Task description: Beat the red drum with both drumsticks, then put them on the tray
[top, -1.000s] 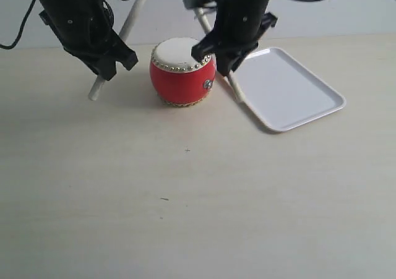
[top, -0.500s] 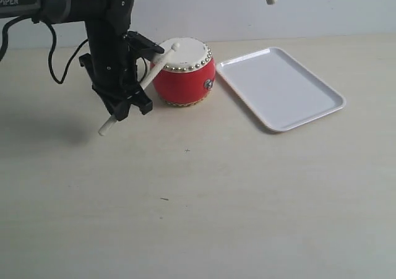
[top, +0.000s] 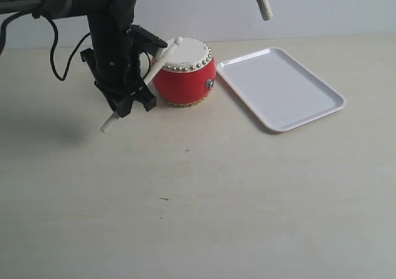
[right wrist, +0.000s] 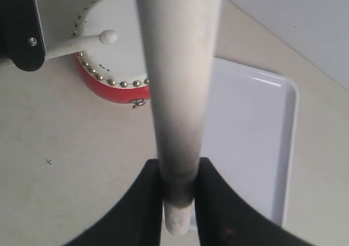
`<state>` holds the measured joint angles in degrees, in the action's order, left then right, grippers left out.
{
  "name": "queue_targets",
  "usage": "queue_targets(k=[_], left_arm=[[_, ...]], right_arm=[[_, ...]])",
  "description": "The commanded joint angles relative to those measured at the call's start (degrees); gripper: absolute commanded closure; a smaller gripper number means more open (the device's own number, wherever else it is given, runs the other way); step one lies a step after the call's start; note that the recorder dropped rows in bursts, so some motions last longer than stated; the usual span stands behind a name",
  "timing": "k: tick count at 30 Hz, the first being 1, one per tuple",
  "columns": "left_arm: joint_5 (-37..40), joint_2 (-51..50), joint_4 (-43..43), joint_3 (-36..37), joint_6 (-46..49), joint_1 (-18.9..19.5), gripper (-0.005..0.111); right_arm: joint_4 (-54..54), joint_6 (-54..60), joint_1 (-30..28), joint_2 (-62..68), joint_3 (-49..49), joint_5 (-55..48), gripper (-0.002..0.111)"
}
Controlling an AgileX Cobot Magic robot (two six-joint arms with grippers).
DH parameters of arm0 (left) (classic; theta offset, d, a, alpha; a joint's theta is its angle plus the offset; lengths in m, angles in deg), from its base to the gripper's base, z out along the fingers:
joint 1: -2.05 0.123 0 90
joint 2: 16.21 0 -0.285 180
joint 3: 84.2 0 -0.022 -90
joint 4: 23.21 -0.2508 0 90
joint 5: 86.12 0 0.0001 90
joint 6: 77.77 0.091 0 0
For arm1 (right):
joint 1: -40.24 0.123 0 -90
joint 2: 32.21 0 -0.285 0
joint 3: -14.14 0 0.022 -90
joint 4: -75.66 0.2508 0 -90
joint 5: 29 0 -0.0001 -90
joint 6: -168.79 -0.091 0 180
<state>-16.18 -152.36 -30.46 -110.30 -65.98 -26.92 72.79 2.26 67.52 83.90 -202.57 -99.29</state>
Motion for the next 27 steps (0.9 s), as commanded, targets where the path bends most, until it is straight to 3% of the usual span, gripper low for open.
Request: queue_targets(k=[1,11,18,27], left_arm=[[0.0,-1.7,0.2,1.5,0.5,-0.2,0.107],[0.0,7.4,-3.0,1.0,-3.1,-0.2,0.107],[-0.2,18.3,2.7,2.5,-1.7,-0.1,0.107],[-13.0,25.9,9.3,13.2,2.8,-0.1,0.107]], right_arm=[[-0.4,0.3,0.0,0.4,-0.2,0.3,0.108],[-1.2,0.5,0.0,0.5,-0.2,0.3,0.108],[-1.9,0.4,-2.2,3.2,-0.2,0.3,0.108],[-0.2,0.8,-10.2,8.6,-0.2,0.3,0.108]])
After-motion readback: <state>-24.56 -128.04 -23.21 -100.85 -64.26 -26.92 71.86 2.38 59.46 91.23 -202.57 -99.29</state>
